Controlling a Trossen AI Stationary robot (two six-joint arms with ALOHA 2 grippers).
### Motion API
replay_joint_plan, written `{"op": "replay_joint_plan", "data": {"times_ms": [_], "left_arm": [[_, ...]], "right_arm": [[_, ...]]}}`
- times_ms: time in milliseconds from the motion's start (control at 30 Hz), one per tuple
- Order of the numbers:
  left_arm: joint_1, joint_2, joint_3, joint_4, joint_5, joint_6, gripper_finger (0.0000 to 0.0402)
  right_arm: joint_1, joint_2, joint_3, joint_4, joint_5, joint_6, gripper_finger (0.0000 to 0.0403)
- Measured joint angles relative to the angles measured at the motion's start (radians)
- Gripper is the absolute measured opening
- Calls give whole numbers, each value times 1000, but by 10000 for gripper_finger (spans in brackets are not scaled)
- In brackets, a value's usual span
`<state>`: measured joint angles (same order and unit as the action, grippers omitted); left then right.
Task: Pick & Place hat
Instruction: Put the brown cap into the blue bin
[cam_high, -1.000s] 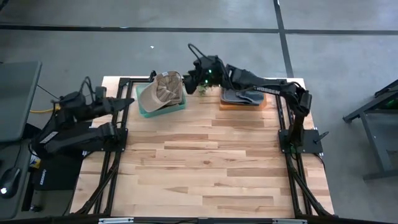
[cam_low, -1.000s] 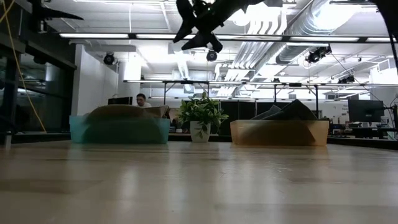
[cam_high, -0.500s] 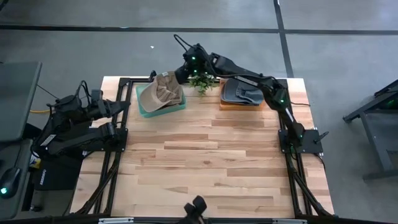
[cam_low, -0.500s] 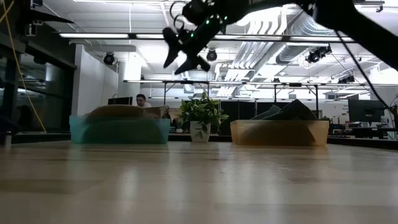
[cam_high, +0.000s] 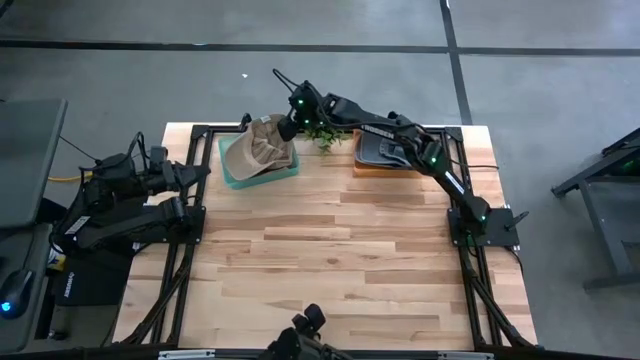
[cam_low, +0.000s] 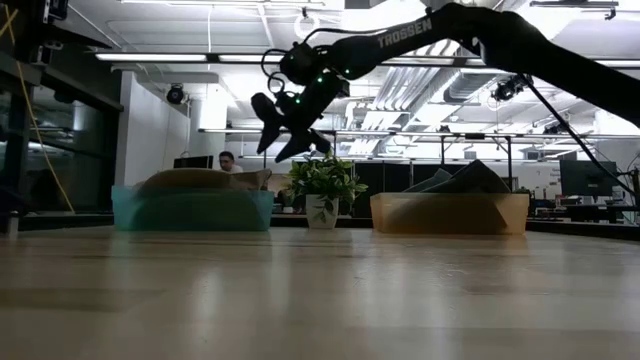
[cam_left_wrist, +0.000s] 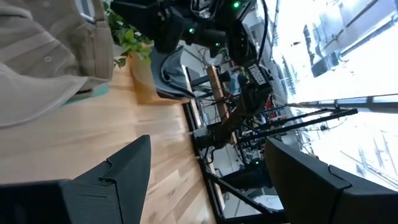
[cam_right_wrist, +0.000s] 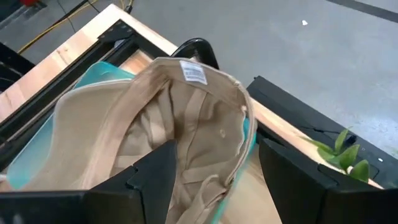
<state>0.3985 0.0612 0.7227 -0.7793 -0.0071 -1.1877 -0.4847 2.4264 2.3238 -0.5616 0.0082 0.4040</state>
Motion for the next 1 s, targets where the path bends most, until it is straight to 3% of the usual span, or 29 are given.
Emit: {"op": "replay_joint_plan", "data": {"times_ms": [533, 1000], "left_arm": [[0, 0, 0, -14, -2, -17, 275], [0, 0, 0, -14, -2, -16, 275]], "right_arm": [[-27, 38, 1, 74, -59, 0, 218], [-24, 30, -2, 66, -148, -15, 126]]}}
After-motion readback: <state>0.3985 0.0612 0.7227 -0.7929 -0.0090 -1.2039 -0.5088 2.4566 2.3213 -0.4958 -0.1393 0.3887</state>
